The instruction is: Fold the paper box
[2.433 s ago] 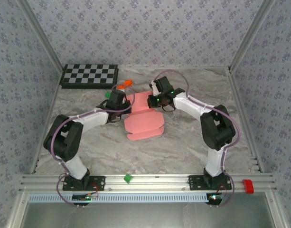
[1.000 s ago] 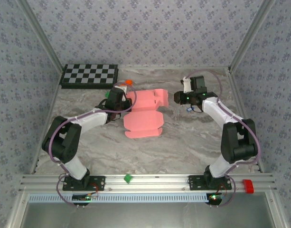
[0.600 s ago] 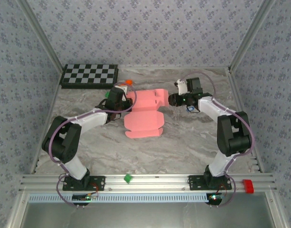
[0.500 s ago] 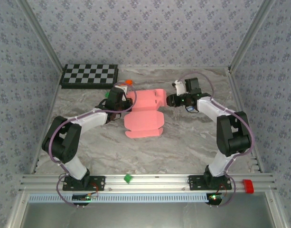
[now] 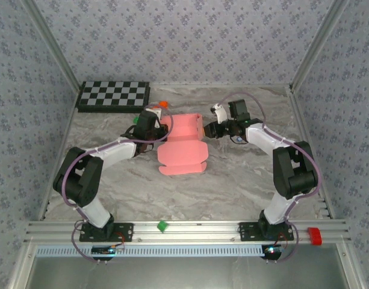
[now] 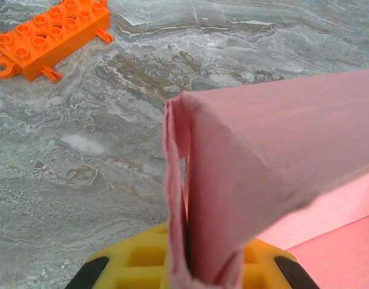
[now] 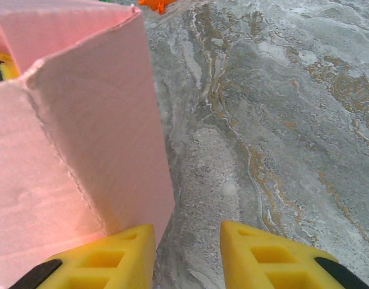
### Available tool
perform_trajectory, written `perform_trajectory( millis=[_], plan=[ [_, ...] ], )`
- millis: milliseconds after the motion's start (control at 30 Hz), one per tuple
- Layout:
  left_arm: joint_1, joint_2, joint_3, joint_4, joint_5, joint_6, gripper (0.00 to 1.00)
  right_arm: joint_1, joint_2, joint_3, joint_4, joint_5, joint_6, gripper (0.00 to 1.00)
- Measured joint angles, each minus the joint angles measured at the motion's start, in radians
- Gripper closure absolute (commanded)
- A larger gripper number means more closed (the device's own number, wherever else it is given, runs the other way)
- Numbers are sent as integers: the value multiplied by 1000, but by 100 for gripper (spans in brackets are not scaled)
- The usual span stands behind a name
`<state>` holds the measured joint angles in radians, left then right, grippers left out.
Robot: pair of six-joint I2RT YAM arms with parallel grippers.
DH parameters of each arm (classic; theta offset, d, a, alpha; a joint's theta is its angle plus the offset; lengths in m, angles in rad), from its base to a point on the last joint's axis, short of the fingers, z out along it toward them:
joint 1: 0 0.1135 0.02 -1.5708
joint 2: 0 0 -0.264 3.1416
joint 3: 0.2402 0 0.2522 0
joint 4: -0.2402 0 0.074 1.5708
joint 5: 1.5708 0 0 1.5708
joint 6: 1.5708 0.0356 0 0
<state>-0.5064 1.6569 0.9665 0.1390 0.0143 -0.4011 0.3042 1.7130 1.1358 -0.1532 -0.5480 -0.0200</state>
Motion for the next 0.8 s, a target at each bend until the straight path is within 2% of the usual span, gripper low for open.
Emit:
perform_trajectory(
  millis=[367,800],
  plan=[
    [0,0,0,0,0,-4,96,13,0,2,-1,-46,-26,70],
    [0,0,0,0,0,-10,96,23,-7,16,-15,-97,-49,62]
  ],
)
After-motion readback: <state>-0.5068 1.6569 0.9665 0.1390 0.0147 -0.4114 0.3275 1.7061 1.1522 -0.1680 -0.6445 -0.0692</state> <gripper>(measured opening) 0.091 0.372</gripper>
